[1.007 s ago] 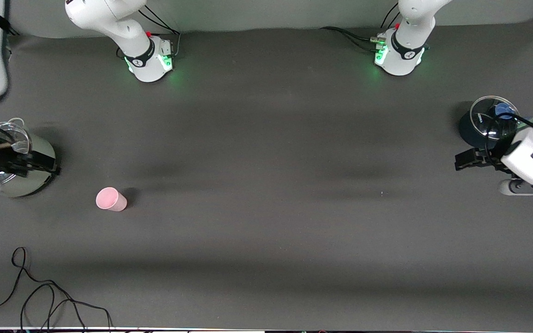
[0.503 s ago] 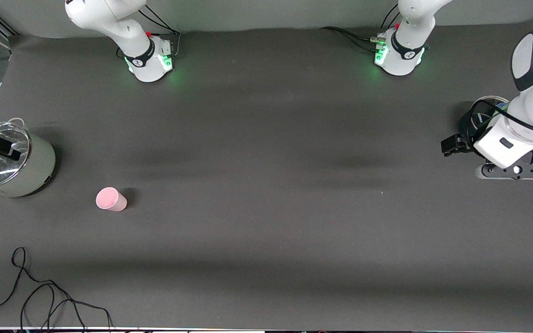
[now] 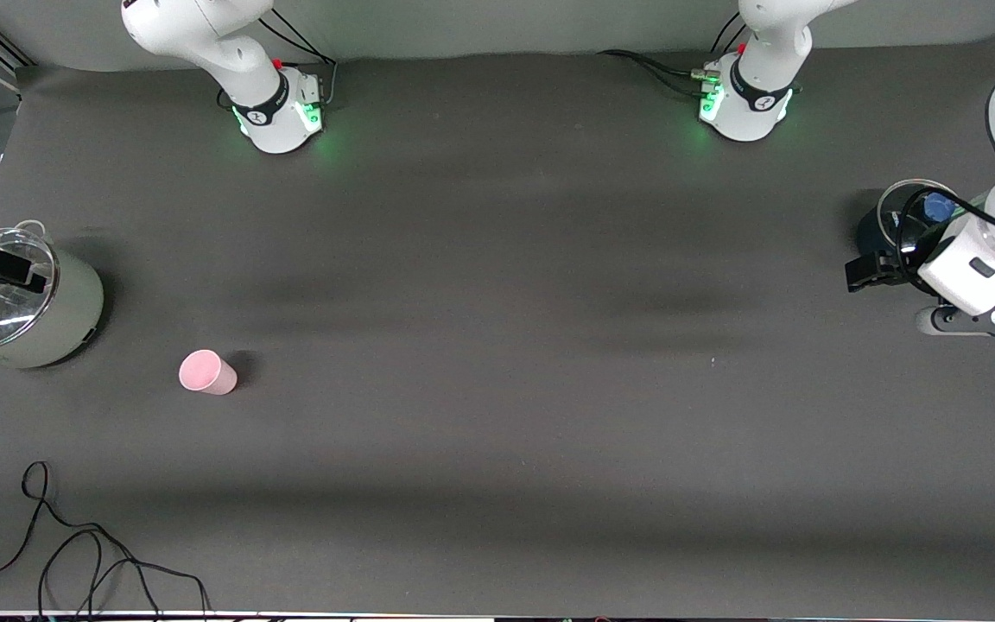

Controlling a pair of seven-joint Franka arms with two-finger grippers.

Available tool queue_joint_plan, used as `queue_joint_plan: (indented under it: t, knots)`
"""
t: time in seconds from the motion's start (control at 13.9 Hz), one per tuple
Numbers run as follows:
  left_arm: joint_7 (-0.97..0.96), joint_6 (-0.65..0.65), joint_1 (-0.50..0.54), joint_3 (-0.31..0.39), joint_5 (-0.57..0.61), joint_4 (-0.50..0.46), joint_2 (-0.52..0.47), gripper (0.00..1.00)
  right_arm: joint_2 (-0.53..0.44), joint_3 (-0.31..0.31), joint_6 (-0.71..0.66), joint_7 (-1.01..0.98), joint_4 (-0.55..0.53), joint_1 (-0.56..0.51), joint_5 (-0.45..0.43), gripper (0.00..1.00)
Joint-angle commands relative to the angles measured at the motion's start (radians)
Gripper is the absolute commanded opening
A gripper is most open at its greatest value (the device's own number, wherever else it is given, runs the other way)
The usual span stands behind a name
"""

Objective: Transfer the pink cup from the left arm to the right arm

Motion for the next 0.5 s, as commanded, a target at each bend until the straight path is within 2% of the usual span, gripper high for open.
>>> queue_joint_plan:
  t: [0.0, 0.07, 0.14, 0.22, 0.43]
  knots:
    - [0.032, -0.002, -0.241, 0.230, -0.018, -0.024, -0.058, 1.00, -0.013, 0.146, -0.020, -0.015, 0.022, -0.134, -0.029, 1.00]
    - [0.039, -0.007, -0.277, 0.259, -0.021, -0.019, -0.058, 1.00, -0.032, 0.271, -0.020, -0.015, 0.021, -0.237, -0.064, 1.00]
    - [0.043, -0.008, -0.317, 0.296, -0.023, -0.016, -0.059, 1.00, -0.044, 0.358, -0.020, -0.012, 0.015, -0.297, -0.111, 1.00]
    - [0.043, -0.010, -0.355, 0.339, -0.021, -0.011, -0.059, 1.00, -0.055, 0.410, -0.020, 0.000, 0.007, -0.326, -0.145, 1.00]
    - [0.059, -0.031, -0.357, 0.347, -0.023, 0.008, -0.059, 1.00, -0.122, 0.548, -0.004, 0.055, -0.065, -0.438, -0.156, 1.00]
